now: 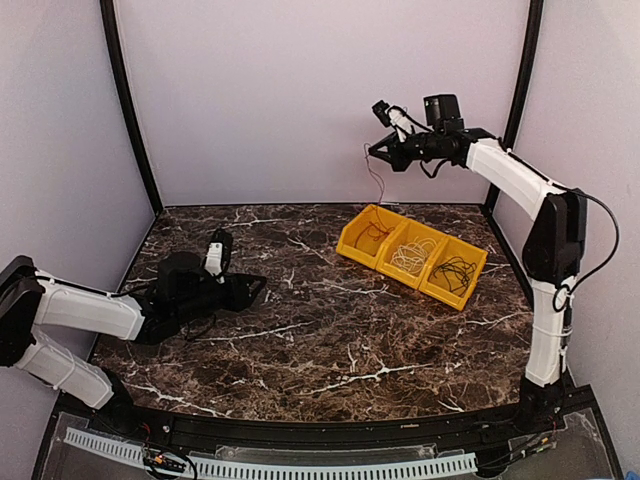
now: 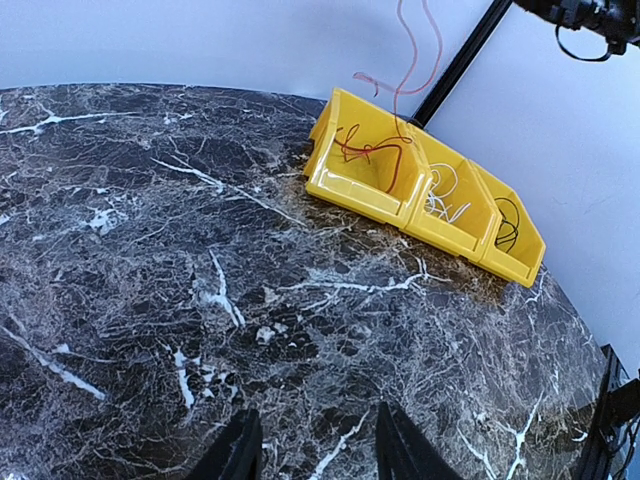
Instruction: Untangle the cables
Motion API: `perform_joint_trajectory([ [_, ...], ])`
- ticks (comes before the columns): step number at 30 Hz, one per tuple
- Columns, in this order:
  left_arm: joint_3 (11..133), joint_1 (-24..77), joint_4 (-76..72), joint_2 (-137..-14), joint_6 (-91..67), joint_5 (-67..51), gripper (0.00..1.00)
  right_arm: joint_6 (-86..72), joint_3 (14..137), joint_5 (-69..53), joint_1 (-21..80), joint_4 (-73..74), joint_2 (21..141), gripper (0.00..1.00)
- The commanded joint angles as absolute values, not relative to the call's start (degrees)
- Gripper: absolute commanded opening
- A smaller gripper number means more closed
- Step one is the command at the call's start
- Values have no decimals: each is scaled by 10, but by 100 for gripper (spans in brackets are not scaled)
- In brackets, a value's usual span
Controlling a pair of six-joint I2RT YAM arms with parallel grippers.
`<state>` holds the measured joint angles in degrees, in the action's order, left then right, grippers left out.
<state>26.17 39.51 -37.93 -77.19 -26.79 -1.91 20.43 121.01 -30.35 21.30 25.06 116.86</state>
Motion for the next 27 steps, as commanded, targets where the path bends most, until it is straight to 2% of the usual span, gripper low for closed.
perform_joint_trajectory([
  [1, 252, 399, -387, -774, -276, -24, 41, 189, 1190, -326, 209, 258, 1218, 0],
  [18, 245, 406, -402, -792, -287, -25, 41, 194, 1136, -307, 199, 297, 1284, 0],
  [22, 246, 407, -405, -796, -286, -26, 41, 209, 1099, -329, 198, 331, 1243, 0],
  [27, 237, 408, -418, -799, -286, -24, 41, 213, 977, -319, 197, 293, 1134, 0],
])
